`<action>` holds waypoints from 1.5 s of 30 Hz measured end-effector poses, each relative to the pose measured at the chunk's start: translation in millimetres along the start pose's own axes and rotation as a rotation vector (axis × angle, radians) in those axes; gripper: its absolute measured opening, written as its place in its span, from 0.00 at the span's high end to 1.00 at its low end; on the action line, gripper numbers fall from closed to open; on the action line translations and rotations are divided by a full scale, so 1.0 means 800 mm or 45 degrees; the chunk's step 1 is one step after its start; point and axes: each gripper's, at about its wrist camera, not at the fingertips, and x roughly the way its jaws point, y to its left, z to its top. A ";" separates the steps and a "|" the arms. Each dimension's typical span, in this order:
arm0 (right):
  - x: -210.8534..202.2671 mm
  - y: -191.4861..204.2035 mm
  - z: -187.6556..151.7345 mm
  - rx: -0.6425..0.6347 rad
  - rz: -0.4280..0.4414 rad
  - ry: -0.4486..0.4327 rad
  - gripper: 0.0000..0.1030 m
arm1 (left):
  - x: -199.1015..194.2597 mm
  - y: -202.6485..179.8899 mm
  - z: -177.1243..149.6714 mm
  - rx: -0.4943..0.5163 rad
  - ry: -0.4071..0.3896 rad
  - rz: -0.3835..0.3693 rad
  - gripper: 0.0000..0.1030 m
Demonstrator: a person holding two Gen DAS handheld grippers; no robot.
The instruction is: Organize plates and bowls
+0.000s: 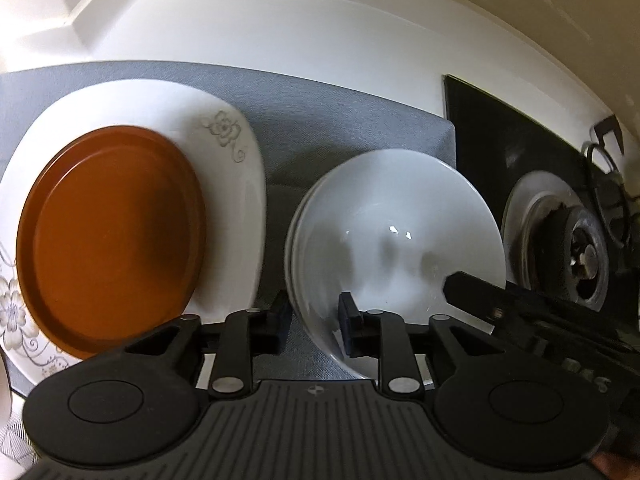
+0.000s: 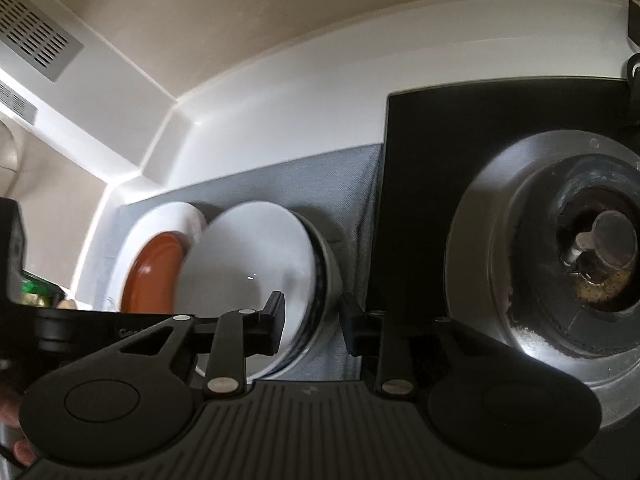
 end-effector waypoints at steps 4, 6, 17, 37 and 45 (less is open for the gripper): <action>-0.001 0.008 -0.010 -0.023 -0.033 -0.045 0.73 | -0.004 -0.006 -0.007 0.022 -0.015 0.026 0.72; -0.002 0.008 -0.013 -0.022 -0.037 -0.046 0.74 | -0.005 -0.003 -0.009 -0.001 -0.007 0.010 0.73; -0.027 0.010 -0.035 0.027 -0.032 -0.081 0.74 | -0.027 -0.009 -0.023 -0.012 -0.033 0.009 0.74; -0.064 0.127 -0.065 0.006 0.012 -0.127 0.71 | -0.118 0.086 -0.060 -0.010 -0.077 -0.016 0.73; -0.019 0.223 -0.071 -0.120 0.111 -0.029 0.71 | -0.154 0.184 -0.070 -0.122 -0.098 0.085 0.73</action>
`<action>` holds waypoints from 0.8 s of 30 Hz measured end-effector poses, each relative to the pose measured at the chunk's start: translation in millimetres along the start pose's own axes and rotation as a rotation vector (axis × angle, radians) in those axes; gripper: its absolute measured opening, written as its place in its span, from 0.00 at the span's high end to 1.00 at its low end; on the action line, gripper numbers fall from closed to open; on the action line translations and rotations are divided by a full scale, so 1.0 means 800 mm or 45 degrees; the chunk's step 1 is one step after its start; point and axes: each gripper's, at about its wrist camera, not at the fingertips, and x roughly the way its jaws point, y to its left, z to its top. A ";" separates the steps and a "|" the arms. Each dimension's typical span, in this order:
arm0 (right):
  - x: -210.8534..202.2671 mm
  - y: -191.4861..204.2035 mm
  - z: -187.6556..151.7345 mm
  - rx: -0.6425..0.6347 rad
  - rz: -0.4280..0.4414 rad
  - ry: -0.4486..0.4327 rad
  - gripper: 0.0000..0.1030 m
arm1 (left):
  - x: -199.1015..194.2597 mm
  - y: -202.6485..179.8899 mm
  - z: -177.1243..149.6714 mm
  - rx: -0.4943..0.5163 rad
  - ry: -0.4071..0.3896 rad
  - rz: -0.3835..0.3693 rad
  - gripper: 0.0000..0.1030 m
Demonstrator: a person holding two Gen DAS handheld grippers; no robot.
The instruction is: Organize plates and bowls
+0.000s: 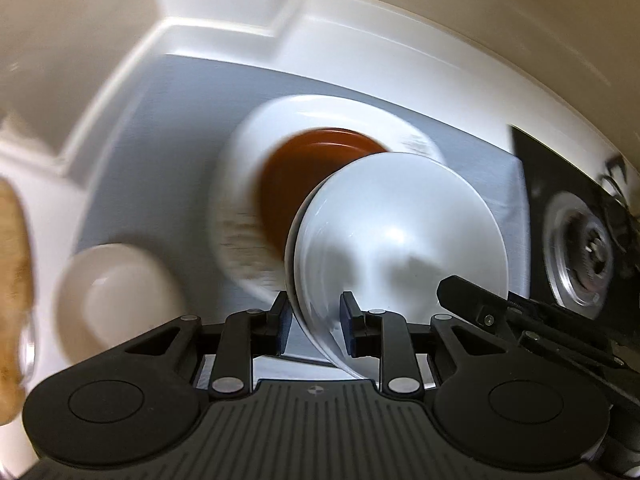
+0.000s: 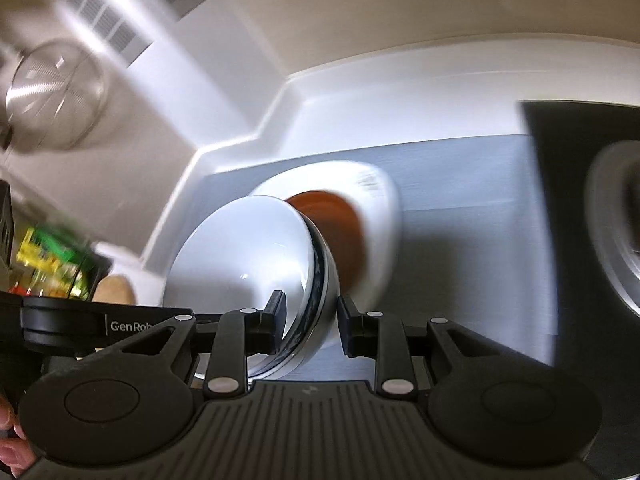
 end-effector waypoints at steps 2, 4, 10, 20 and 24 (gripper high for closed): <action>0.014 0.026 0.001 -0.040 0.031 0.024 0.71 | -0.010 0.029 -0.001 -0.046 -0.011 0.023 0.73; 0.029 0.055 0.003 -0.092 0.061 0.043 0.71 | -0.017 0.055 0.000 -0.088 -0.013 0.052 0.73; 0.064 0.130 0.012 -0.187 0.183 0.104 0.70 | -0.055 0.126 -0.001 -0.212 -0.044 0.146 0.73; 0.106 0.208 0.005 -0.324 0.284 0.250 0.70 | -0.091 0.207 -0.002 -0.345 -0.039 0.218 0.73; 0.127 0.203 -0.015 -0.320 0.252 0.335 0.70 | -0.061 0.220 -0.012 -0.373 0.045 0.200 0.73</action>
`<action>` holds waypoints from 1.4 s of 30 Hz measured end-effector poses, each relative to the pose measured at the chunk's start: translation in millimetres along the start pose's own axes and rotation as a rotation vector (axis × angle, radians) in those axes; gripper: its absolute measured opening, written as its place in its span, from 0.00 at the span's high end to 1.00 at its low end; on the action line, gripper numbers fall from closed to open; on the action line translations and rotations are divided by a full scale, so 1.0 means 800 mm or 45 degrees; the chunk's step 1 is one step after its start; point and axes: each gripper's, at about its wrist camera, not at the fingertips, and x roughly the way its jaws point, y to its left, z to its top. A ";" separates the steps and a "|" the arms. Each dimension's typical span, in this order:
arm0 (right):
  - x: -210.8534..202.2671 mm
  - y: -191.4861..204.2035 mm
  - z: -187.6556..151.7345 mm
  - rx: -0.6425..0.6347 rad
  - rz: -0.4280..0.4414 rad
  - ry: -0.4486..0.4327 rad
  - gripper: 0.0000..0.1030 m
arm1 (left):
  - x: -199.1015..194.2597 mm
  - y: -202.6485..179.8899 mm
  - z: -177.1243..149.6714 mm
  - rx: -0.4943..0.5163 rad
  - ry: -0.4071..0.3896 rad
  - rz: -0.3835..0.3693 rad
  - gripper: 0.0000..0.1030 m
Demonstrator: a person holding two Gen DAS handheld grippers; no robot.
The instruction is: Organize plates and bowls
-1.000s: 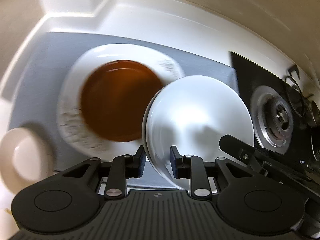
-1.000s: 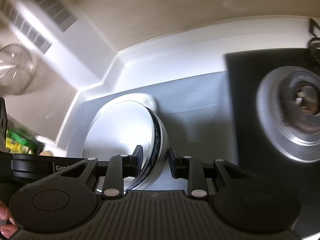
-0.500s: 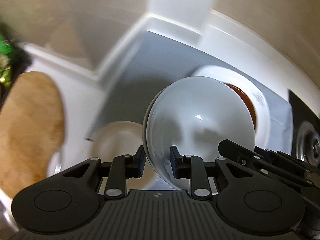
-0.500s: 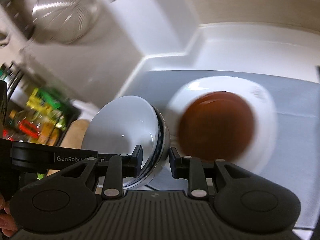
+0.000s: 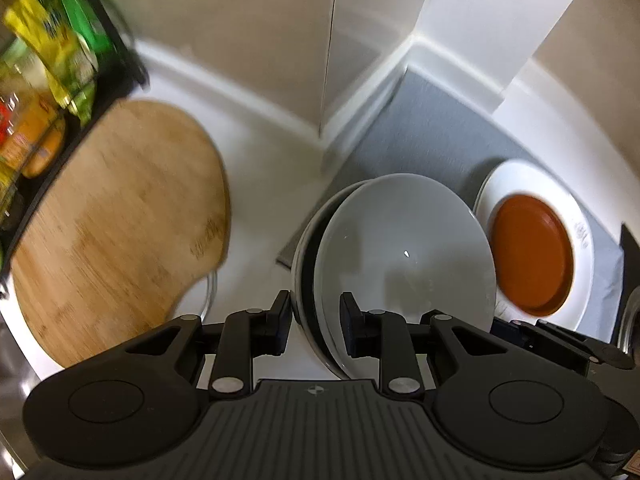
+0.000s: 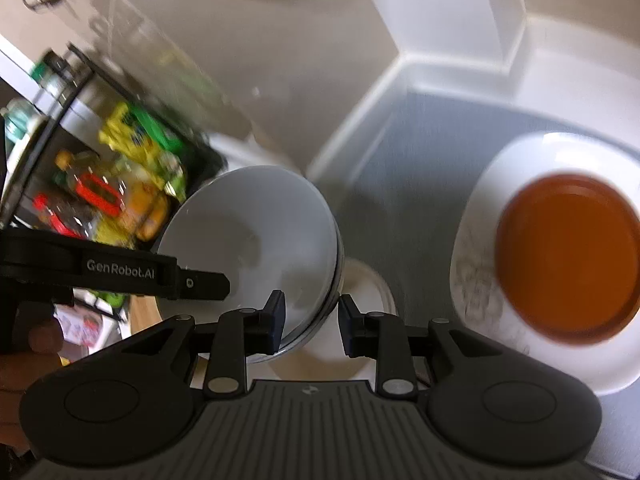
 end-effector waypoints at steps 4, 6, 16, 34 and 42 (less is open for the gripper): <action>0.003 -0.004 -0.013 -0.014 -0.044 0.019 0.69 | 0.030 0.004 -0.014 -0.028 0.103 -0.039 0.73; 0.003 -0.005 -0.017 -0.030 -0.070 0.025 0.69 | 0.037 0.001 -0.021 -0.020 0.120 -0.057 0.72; 0.016 -0.016 -0.030 -0.022 -0.100 0.055 0.68 | 0.058 0.001 -0.035 0.014 0.137 -0.066 0.72; 0.005 -0.003 -0.071 0.046 -0.174 -0.239 0.66 | 0.070 0.020 -0.028 0.198 0.160 -0.183 0.64; 0.007 0.005 -0.088 0.049 -0.212 -0.319 0.60 | 0.062 0.002 -0.019 0.243 0.175 -0.078 0.67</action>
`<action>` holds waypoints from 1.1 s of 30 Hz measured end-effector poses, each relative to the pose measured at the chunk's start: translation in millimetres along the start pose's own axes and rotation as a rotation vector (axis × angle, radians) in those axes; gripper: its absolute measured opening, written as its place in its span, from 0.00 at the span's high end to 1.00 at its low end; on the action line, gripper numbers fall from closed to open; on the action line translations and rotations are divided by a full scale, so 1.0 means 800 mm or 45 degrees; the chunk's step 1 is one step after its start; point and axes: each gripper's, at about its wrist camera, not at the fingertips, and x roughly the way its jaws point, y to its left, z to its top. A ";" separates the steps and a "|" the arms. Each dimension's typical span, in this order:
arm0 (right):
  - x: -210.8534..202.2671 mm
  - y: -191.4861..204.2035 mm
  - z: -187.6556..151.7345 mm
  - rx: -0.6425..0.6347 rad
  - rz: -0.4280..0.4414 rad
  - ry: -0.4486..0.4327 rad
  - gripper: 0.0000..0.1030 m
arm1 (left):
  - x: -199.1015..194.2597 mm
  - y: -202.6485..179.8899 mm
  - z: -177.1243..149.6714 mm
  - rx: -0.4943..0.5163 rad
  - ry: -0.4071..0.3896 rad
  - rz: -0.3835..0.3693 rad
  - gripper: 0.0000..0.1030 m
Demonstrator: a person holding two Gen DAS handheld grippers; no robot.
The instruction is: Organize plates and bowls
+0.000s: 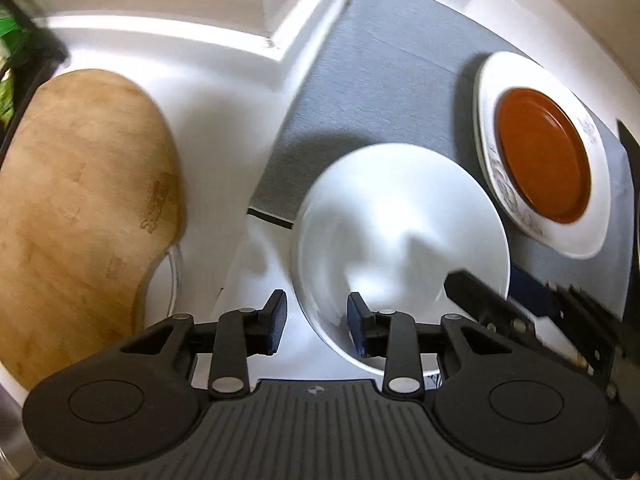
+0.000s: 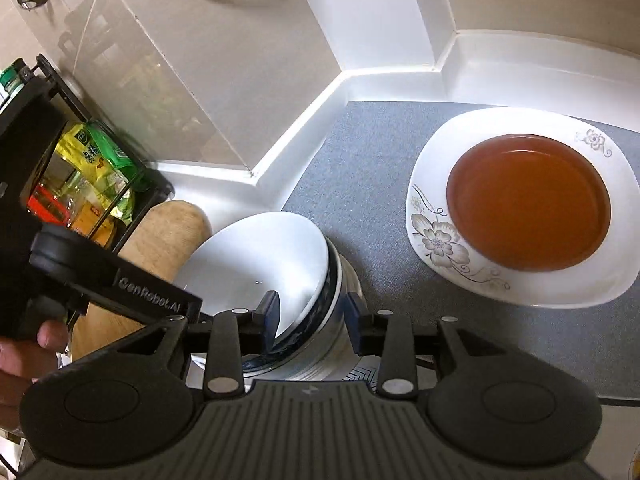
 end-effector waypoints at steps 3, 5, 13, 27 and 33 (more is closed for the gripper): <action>0.000 -0.001 -0.001 -0.014 0.009 -0.005 0.58 | -0.010 0.001 0.000 -0.035 -0.013 -0.019 0.67; -0.001 -0.002 -0.002 -0.016 0.016 -0.007 0.58 | -0.020 -0.001 -0.002 -0.025 -0.039 -0.002 0.67; -0.006 0.000 -0.005 -0.028 0.033 -0.007 0.57 | -0.029 -0.002 -0.012 -0.016 -0.087 -0.018 0.67; -0.007 -0.003 -0.005 -0.018 0.047 -0.008 0.56 | -0.031 0.014 -0.013 -0.063 -0.106 -0.077 0.67; -0.010 -0.008 0.000 0.014 0.060 0.008 0.56 | -0.023 0.011 -0.011 -0.042 -0.100 -0.099 0.68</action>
